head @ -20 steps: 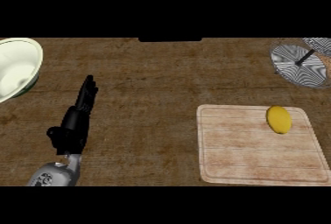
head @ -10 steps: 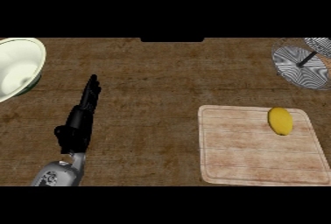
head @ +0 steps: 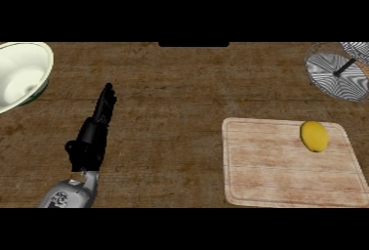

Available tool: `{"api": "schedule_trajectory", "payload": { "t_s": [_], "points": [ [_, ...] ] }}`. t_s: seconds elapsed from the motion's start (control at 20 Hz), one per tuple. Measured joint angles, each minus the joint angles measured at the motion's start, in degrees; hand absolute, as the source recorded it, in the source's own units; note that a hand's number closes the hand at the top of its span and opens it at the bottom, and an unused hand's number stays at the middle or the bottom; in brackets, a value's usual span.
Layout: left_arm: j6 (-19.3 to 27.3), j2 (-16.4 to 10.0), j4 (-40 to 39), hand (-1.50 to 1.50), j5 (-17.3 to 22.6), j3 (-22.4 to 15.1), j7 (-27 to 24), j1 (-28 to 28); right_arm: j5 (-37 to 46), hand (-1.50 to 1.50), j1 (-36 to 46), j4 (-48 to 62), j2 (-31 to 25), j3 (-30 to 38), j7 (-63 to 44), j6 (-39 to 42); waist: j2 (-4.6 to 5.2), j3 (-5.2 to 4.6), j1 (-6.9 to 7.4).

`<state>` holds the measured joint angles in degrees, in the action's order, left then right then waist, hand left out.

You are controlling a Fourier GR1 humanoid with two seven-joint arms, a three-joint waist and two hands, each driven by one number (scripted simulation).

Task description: Pick the lemon from the cutting board and place it in the tiered basket

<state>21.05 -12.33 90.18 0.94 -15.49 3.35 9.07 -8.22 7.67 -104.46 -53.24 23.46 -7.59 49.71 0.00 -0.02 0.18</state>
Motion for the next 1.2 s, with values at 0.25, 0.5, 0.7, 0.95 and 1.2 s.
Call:
{"api": "schedule_trajectory", "payload": {
  "t_s": [0.25,0.5,0.7,0.95,1.2],
  "points": [
    [-1.4,0.5,0.2,0.0,-0.4,1.3,0.0,-0.7,3.8,-1.5,0.5,-2.8,2.1,-2.9,-2.7,1.0,-0.02,0.0,-0.05],
    [-2.1,1.8,-1.2,0.0,-1.3,1.9,-1.5,-1.1,5.9,-1.5,0.4,-3.8,2.4,-4.5,-5.7,3.2,-0.01,0.0,-0.2],
    [-3.1,2.2,-1.6,0.0,-1.6,3.3,-1.5,-0.3,7.8,-1.5,-0.6,-5.3,3.3,-4.5,-7.2,4.3,-0.03,0.0,-0.27],
    [-4.2,3.0,-2.2,0.0,-2.1,4.5,-1.9,-0.3,16.3,-1.5,-1.5,-4.6,5.2,-5.2,-3.3,4.2,0.0,0.03,-0.21],
    [-4.5,3.9,-2.4,0.0,-3.6,5.1,0.0,1.7,24.1,-1.5,-0.9,-3.0,5.5,-6.7,1.6,3.7,0.01,0.03,-0.16]
  ]
}}
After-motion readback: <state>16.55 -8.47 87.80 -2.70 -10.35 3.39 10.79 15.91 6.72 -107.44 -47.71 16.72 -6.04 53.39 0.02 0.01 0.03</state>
